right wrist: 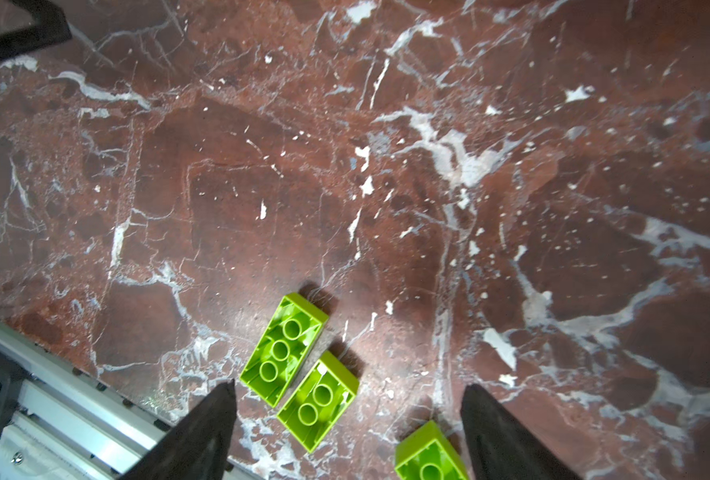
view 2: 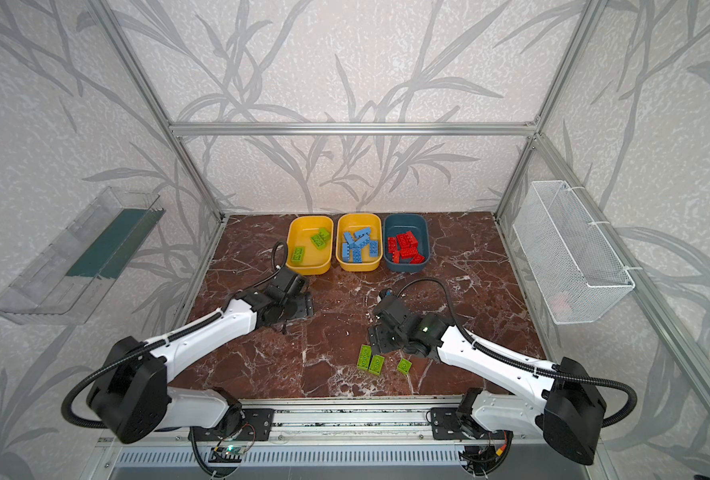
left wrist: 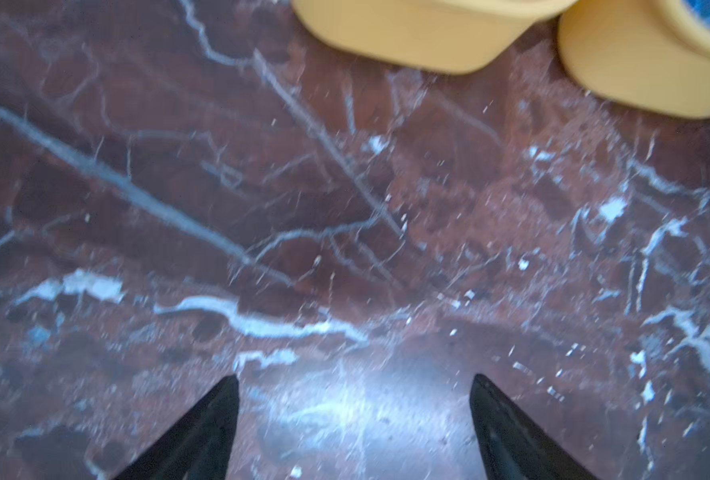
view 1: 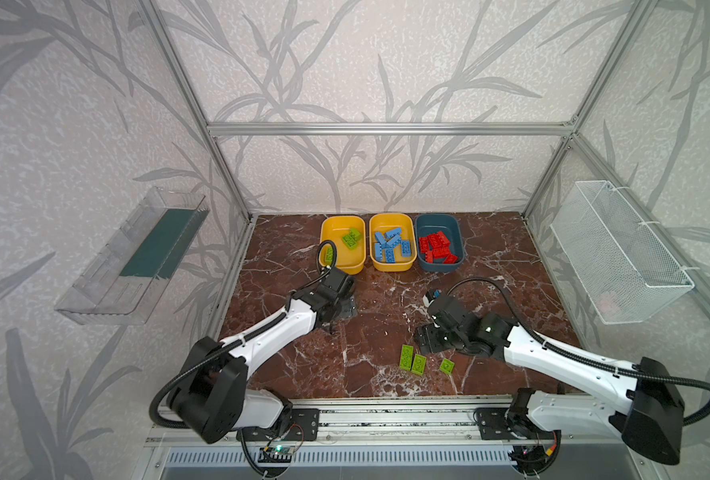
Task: Sort the legos into containers by color
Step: 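Lower the right gripper onto a lime-green brick and grasp it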
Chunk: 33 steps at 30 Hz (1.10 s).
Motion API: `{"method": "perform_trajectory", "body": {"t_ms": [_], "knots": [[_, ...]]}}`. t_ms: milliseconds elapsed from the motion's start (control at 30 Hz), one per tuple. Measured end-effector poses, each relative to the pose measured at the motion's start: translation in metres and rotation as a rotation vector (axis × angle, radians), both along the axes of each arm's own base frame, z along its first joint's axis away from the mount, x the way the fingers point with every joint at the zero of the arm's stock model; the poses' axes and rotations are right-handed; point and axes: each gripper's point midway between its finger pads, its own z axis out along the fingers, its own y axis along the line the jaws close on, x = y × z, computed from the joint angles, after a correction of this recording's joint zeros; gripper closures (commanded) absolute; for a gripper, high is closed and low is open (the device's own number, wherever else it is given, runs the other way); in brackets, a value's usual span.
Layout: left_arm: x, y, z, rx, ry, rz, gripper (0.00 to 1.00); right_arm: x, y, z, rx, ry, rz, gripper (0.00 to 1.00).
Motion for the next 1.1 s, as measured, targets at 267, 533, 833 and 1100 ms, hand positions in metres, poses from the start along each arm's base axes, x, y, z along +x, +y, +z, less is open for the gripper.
{"method": "perform_trajectory", "body": {"t_ms": [267,533,833,1100], "knots": [[-0.033,0.029,0.025,-0.091,-0.164,0.078,0.08,-0.008,0.023,-0.042,-0.042,0.131,-0.003,0.27],[-0.048,0.039,0.025,-0.136,-0.21,0.108,0.08,-0.012,0.042,-0.062,-0.041,0.191,-0.001,0.36],[-0.055,0.051,0.027,-0.126,-0.254,0.133,0.07,-0.018,0.057,-0.077,-0.068,0.231,0.018,0.52],[-0.055,0.053,0.03,-0.122,-0.271,0.14,0.07,-0.024,0.085,-0.074,-0.074,0.23,0.069,0.62]]}}
